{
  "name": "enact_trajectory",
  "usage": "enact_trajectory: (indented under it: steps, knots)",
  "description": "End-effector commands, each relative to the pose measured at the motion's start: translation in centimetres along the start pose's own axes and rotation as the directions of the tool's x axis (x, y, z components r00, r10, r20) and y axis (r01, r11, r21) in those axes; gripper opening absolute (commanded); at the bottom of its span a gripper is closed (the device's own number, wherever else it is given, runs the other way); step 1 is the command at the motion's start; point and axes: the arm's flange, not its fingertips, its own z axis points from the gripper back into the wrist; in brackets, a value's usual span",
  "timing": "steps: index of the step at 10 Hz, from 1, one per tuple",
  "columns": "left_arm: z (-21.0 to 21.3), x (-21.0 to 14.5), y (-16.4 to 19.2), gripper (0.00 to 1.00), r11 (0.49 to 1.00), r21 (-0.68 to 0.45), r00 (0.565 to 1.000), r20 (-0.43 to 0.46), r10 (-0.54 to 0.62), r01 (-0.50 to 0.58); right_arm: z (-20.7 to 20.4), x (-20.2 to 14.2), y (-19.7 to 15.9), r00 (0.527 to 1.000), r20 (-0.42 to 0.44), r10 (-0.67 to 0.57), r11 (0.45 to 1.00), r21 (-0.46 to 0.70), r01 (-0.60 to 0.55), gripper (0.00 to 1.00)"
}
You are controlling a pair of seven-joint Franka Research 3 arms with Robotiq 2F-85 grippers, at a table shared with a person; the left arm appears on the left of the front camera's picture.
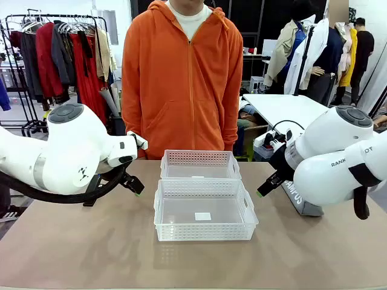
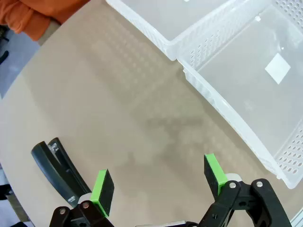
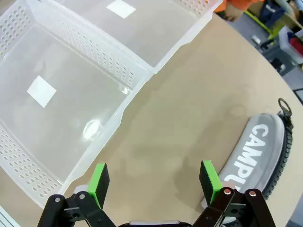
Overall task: Distribute items into two baskets.
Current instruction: Pick up the Pencil pouch that the person points to.
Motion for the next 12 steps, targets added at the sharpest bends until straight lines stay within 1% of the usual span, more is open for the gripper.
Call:
enact_trajectory:
  steps: [1,12]
  knots:
    - [0.01,0.0,0.0,1.0,1.0,0.0,1.0,0.0,0.0,0.0,0.0,0.0,0.0,1.0,0.0,0.0,1.0,0.0,0.0,1.0]
    - [0.01,0.0,0.0,1.0,1.0,0.0,1.0,0.0,0.0,0.0,0.0,0.0,0.0,1.0,0.0,0.0,1.0,0.0,0.0,1.0]
